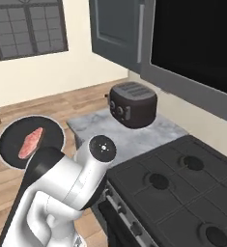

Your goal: Pick up the pan with the steak in it and place it on the dining table. Then place the steak on the plate.

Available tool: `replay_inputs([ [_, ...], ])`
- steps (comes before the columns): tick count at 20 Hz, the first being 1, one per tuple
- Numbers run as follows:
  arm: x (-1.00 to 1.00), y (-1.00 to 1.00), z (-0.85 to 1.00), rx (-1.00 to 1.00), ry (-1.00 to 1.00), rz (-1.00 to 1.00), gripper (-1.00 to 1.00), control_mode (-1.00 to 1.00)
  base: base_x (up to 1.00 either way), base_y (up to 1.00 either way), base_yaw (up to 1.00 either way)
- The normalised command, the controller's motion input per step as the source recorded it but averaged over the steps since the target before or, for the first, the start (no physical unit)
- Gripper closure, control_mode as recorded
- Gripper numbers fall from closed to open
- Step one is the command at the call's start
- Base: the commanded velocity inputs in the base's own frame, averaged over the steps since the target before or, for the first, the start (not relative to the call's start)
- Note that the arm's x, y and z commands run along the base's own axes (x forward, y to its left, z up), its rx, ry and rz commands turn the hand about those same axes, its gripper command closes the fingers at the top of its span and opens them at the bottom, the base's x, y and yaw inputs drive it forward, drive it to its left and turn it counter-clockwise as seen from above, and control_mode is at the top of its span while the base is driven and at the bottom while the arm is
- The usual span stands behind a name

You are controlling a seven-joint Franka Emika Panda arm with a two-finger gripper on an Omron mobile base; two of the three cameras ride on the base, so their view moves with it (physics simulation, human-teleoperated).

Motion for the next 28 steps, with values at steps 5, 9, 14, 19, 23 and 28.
replay_inputs([
  [5,0.00,0.00,0.00,0.00,0.00,0.00,1.00,1.00,-0.04,0.00,0.50],
  [9,0.00,0.00,0.00,0.00,0.00,0.00,1.00,1.00,-0.04,0.00,0.50],
  [14,0.00,0.00,0.00,0.00,0.00,0.00,1.00,1.00,-0.04,0.00,0.50],
  [19,0.00,0.00,0.00,0.00,0.00,0.00,1.00,1.00,-0.04,0.00,0.50],
  [23,0.00,0.00,0.00,0.00,0.00,0.00,1.00,1.00,-0.05,0.00,0.50],
  [28,0.00,0.00,0.00,0.00,0.00,0.00,1.00,1.00,-0.05,0.00,0.50],
])
